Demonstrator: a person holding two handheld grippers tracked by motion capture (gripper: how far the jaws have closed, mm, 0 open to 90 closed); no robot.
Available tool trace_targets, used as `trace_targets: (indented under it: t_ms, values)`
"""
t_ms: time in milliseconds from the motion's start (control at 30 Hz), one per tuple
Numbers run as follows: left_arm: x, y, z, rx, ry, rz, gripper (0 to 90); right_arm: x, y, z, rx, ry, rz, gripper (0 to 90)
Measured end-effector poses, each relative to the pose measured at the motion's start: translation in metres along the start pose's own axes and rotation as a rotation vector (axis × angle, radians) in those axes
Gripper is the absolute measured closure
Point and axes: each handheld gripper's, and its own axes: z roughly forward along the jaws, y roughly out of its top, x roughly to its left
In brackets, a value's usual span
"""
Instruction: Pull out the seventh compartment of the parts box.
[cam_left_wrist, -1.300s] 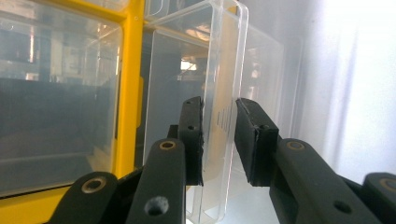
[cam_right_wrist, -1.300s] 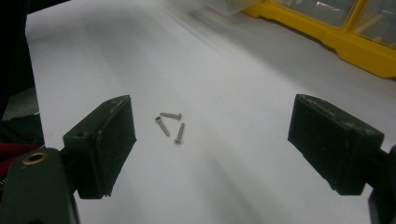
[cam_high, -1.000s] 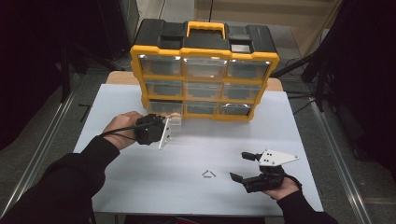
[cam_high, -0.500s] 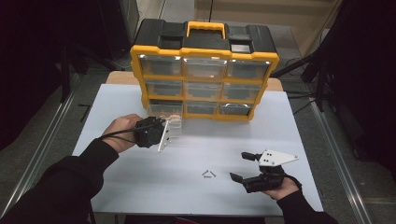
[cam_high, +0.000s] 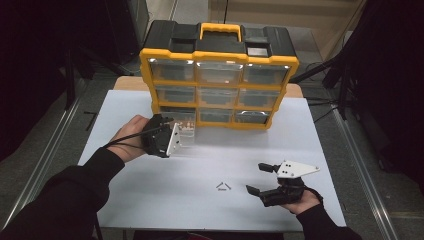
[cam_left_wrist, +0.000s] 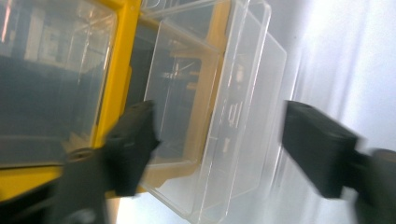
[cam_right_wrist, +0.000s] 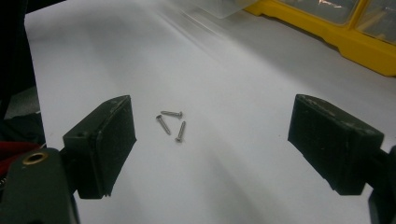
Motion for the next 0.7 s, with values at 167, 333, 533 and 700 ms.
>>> trace_targets:
  t_ms: [167, 333, 533, 700]
  values:
    - [0.0024, -0.0029, 0.001, -0.004, -0.025, -0.044, 7.2, -0.0002, -0.0003, 0.0001, 0.001, -0.001, -0.001, 15.8]
    - [0.0034, -0.0029, -0.0005, -0.032, -0.032, -0.087, 5.2, 0.0, -0.0003, 0.0001, 0.004, -0.002, -0.001, 15.8]
    - [0.0077, -0.0012, -0.0033, -0.062, -0.039, -0.202, 5.2, 0.0, -0.0003, 0.0, 0.007, -0.002, -0.003, 15.8]
    - [0.0107, -0.0013, -0.0063, -0.105, -0.085, -0.311, 5.3, 0.0, -0.0003, 0.0, 0.007, -0.001, -0.004, 15.8]
